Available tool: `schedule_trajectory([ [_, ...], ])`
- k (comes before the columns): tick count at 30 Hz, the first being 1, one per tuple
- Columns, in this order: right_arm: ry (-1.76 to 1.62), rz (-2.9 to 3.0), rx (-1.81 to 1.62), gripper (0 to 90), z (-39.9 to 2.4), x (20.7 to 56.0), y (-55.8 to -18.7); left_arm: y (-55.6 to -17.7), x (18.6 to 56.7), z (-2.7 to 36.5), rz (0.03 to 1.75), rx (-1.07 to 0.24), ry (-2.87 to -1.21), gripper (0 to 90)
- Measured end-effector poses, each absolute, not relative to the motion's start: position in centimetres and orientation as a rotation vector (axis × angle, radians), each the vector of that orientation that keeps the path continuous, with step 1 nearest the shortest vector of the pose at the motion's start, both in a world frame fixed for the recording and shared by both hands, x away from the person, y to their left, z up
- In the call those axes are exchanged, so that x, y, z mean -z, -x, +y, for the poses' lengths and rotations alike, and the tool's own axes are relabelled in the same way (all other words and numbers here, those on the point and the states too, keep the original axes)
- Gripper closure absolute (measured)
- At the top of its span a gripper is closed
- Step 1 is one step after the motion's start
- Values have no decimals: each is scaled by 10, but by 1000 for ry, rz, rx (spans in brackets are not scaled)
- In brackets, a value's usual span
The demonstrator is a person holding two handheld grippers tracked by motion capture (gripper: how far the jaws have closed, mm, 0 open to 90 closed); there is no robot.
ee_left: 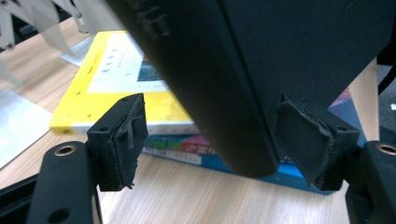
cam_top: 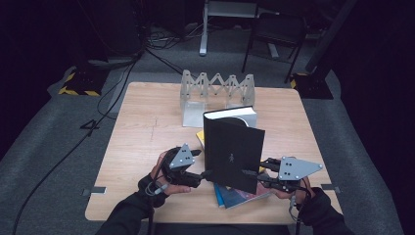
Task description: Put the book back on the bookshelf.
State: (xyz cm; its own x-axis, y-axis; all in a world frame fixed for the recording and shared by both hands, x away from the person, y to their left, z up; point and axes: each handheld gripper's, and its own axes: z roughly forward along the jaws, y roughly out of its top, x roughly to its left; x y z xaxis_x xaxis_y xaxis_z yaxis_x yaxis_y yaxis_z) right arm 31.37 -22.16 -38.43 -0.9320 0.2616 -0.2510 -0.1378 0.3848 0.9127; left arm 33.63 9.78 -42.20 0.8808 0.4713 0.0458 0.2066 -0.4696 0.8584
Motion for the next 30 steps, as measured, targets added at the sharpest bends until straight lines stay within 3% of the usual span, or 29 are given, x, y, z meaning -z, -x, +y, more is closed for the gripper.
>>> schedule_trajectory([
  [4,-94,2297,-1555,738,-223,386,-311,-343,425,88,456,-261,-2063,197],
  [17,-76,2309,-1556,744,-228,391,-307,-356,413,76,402,-166,-1978,145],
  [21,-92,2299,-1540,710,-232,392,-306,-361,409,75,418,-159,-1963,139],
  [23,-148,2265,-1495,661,-241,393,-306,-365,410,75,443,-154,-1948,151],
  [26,-231,2266,-1483,664,-258,399,-310,-368,412,80,423,-122,-1927,223],
  [30,-308,2275,-1425,622,-265,409,-314,-364,410,80,382,-187,-1942,316],
])
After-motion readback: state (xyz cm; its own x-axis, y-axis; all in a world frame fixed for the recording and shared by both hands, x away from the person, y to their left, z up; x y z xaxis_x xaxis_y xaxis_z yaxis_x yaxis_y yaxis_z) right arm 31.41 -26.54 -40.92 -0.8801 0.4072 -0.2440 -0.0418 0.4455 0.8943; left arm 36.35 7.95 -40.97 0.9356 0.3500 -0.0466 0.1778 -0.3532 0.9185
